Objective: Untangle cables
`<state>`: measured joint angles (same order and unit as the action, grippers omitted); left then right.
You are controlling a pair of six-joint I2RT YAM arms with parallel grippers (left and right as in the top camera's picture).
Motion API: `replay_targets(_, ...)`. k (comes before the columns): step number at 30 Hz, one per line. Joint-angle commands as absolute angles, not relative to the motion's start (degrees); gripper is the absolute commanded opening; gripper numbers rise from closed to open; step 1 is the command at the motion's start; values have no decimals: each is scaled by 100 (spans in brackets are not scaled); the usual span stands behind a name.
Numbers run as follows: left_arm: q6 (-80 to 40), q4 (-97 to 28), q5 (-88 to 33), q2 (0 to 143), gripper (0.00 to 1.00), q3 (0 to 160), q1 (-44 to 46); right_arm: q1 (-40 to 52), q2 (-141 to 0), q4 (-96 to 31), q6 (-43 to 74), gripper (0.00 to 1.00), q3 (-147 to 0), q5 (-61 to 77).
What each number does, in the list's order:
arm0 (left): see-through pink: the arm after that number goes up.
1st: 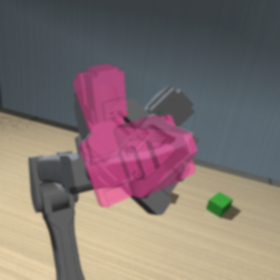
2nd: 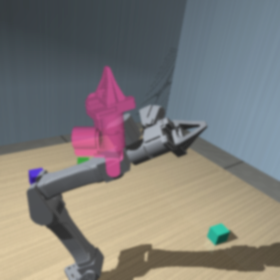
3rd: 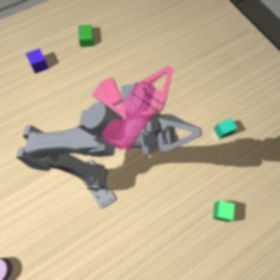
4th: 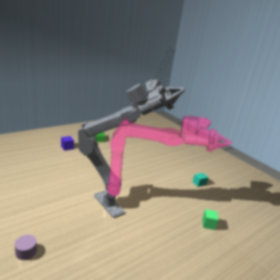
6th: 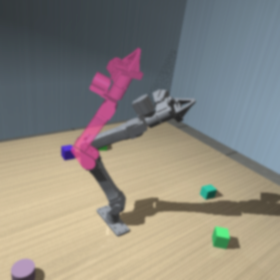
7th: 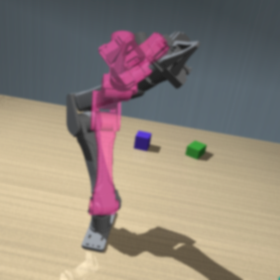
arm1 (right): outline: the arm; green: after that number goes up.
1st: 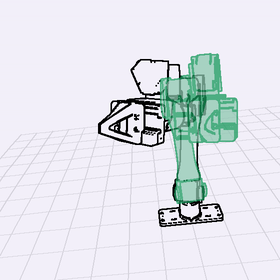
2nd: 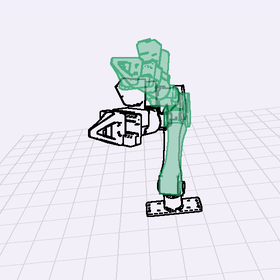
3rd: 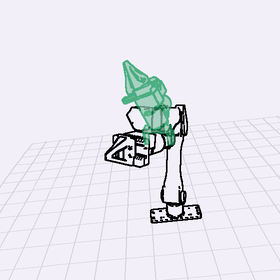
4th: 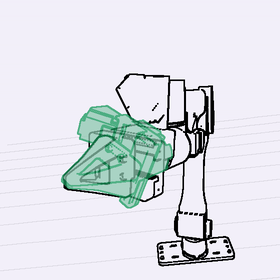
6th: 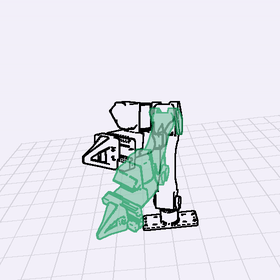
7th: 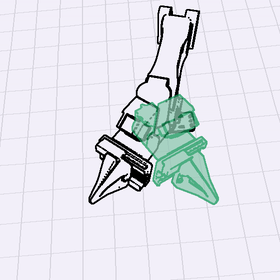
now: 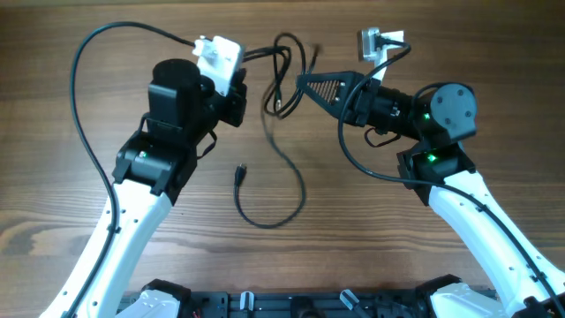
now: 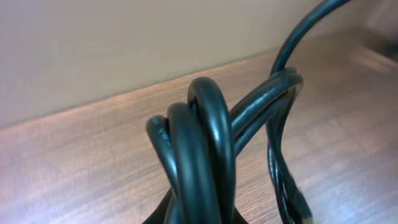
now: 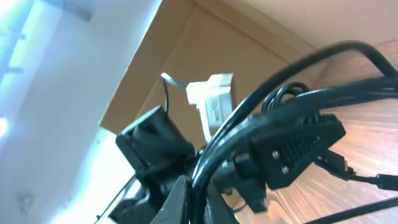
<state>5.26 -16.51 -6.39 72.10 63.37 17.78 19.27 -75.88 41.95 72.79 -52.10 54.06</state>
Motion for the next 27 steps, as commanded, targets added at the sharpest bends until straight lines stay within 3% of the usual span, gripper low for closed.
replay_targets(1, -99, -1638, -462, 7131, 4, 6377, 1708, 1944, -7564, 4510, 6539, 4, -5277, 5946)
replay_targets(11, -1135, -1702, -139, 7131, 4, 6377, 1387, 1944, -7564, 4672, 5723, 5, -5277, 6202)
replay_targets(21, -1741, -1977, -139, 7131, 4, 6377, 1160, 1944, -7566, 4748, 5533, 4, -5277, 5347)
replay_targets(24, -1743, -1898, -141, 7131, 4, 6377, 1160, 1944, -7564, 4108, 5566, 4, -5277, 5096)
replay_targets(27, -1741, -1839, -141, 7131, 4, 6377, 1160, 1944, -7564, 2641, 5649, 6, -5277, 4504)
